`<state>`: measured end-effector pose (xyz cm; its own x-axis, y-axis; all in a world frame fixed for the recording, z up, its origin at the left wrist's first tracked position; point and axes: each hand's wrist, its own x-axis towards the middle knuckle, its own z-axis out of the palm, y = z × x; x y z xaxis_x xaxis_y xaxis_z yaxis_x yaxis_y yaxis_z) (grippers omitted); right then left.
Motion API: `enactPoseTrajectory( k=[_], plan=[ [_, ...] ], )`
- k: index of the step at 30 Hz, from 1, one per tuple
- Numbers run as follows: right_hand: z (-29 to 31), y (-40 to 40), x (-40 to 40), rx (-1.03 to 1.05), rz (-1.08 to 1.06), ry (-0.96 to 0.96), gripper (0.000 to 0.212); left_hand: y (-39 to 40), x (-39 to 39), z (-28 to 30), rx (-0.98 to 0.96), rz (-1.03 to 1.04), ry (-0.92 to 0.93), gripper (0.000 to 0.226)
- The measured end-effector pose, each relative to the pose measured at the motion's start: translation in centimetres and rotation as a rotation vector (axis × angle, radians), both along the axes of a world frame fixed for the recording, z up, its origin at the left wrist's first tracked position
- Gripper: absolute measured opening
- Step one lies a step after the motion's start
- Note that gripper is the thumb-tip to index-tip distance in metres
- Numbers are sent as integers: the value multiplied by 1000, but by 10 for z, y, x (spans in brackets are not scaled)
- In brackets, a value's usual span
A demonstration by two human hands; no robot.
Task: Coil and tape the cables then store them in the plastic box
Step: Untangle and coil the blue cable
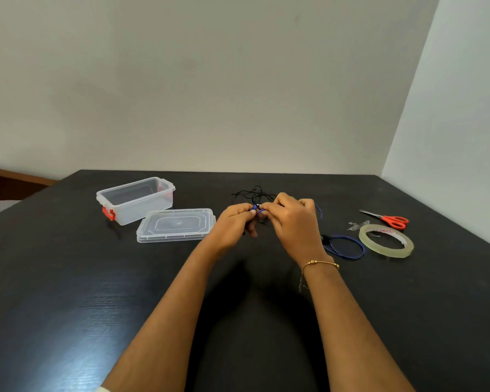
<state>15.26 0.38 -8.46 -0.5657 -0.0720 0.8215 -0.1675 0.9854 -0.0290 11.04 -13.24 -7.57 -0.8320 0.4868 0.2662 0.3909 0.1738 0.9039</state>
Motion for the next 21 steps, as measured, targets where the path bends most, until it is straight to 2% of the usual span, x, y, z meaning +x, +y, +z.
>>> enactPoseTrajectory(
  k=[2, 4, 10, 13, 17, 21],
  plan=[
    [-2, 4, -3, -9, -53, 38, 17, -1, 3, 1, -43, -41, -46, 35],
    [-4, 7, -4, -48, -92, 48, 17, -1, 7, 2, -65, -92, -111, 36],
    [-4, 6, -1, -127, -92, -30, 27, -6, 15, 12, 218, -320, -416, 35],
    [-6, 3, -2, -153, -51, -91, 40, -9, 15, 15, 440, -384, -532, 36],
    [-10, 6, -4, -149, -98, -274, 30, -14, 8, 17, 858, -438, -678, 39],
    [-15, 8, -6, -96, -209, -524, 35, -20, 1, 19, 1199, -458, -673, 35]
  ],
)
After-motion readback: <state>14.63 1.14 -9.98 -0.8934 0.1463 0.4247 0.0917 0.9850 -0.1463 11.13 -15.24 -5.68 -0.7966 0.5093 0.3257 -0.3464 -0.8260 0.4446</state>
